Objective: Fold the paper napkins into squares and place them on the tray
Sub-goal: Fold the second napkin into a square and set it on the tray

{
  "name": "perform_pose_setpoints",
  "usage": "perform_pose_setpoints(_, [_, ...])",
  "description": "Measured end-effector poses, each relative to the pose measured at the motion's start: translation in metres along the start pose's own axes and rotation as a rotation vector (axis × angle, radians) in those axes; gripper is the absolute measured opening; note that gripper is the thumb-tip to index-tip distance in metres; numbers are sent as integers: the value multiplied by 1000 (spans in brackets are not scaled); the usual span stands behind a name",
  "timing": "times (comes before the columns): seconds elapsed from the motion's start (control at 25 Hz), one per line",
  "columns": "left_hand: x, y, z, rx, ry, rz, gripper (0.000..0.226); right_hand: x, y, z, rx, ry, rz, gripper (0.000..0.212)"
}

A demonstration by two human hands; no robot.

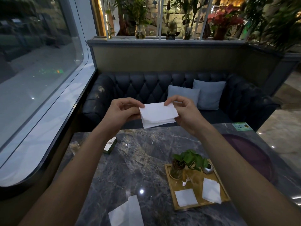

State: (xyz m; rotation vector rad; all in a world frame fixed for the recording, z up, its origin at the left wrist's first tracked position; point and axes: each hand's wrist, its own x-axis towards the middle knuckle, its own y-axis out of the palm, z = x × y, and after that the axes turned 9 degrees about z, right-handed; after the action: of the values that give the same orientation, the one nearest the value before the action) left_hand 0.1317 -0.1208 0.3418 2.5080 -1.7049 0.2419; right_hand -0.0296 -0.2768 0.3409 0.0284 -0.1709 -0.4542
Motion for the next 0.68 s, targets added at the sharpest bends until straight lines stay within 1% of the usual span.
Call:
perform_pose_setpoints(0.12, [5,0,-1,7,-23,-9,34,0,2,1,-44,-2,-3,30])
perform_pose_setpoints(0.16, [7,1,-1,-27,-45,-13,33,0,3,1,-62,-9,-1,29])
perform_pose_setpoints(0.24, [11,5,-3,-85,-104,-32,22,0,6,1,-105,-24,5,26])
perform_pose_setpoints(0.28, [12,7,-3,-41,-111,-45,17,0,7,2,-126,-32,11,25])
perform_pose_setpoints(0.32, [13,8,-3,56,-100,-48,14,0,8,2,-147,-39,17,24])
perform_pose_setpoints(0.4, [12,9,1,211,-57,0,14,1,10,2,-183,-47,33,24])
perform_pose_setpoints(0.48, [11,8,4,223,-39,42,10,1,10,3,-206,-47,44,25])
perform_pose_setpoints(0.56, [12,7,6,220,-18,31,8,2,11,4,-216,-47,38,24])
perform_pose_setpoints(0.68, [14,4,6,250,-5,-3,7,5,12,7,-159,-21,-1,23])
